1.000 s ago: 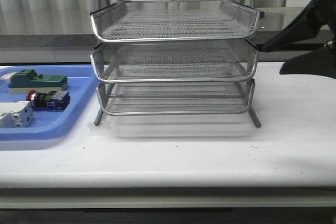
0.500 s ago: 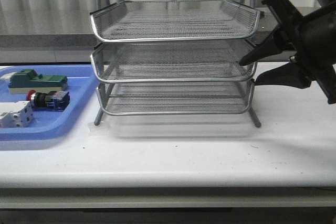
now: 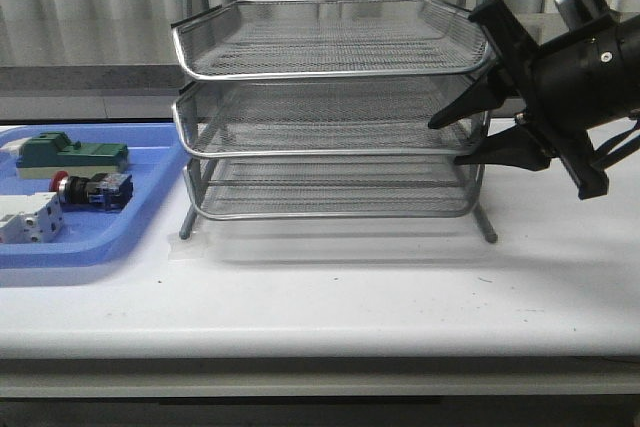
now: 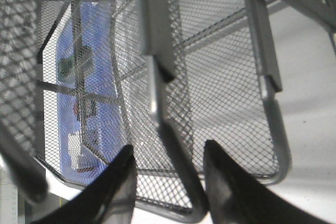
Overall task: Place button on rack with both arms
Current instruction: 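Move the right gripper to the middle mesh tray's front edge, then pull the middle mesh tray outward toward the robot with the right gripper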
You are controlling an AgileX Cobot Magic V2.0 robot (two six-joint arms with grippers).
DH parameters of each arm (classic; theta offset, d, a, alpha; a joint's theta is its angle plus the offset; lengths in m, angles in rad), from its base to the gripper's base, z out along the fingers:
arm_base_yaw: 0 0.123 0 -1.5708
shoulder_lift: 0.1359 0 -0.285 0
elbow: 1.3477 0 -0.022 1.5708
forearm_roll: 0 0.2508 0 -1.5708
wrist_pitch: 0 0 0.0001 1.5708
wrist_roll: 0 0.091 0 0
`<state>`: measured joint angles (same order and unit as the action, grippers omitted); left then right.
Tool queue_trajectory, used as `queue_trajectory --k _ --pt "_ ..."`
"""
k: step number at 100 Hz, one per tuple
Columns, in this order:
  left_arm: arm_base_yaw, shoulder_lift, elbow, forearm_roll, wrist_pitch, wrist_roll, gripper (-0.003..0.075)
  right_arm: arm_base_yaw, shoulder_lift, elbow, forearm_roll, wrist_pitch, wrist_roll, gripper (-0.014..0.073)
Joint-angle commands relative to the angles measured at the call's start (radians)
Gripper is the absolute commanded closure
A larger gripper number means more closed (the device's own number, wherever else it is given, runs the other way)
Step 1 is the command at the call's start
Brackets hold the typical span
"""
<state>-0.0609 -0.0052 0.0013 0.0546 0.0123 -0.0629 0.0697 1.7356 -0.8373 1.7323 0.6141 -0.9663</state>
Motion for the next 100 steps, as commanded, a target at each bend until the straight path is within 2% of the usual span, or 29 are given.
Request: queue_trajectory --k 1,15,22,34,44,76,100 --pt "0.003 -0.03 0.046 0.0 -0.076 -0.004 0.074 0.002 -0.023 -0.028 0.037 0.064 -0.014 0.0267" --pt "0.003 -0.03 0.046 0.0 -0.076 -0.004 0.074 0.002 -0.005 -0.028 0.037 0.068 -0.014 0.0281" --pt "0.003 -0.03 0.046 0.0 -0.076 -0.004 0.074 0.002 -0.004 -0.028 0.036 0.067 -0.014 0.0353" --pt "0.003 -0.03 0.046 0.0 -0.076 -0.004 0.074 0.002 -0.004 -0.028 0.036 0.067 -0.014 0.0523" --pt "0.003 -0.03 0.046 0.0 -0.076 -0.004 0.074 0.002 -0.004 -0.028 0.033 0.067 -0.014 0.0604" --pt "0.003 -0.03 0.046 0.0 -0.076 -0.004 0.074 0.002 -0.005 -0.012 -0.063 0.094 -0.014 0.061" --pt "0.003 -0.03 0.046 0.0 -0.076 -0.004 0.074 0.002 -0.01 0.077 -0.111 0.158 -0.016 0.061"
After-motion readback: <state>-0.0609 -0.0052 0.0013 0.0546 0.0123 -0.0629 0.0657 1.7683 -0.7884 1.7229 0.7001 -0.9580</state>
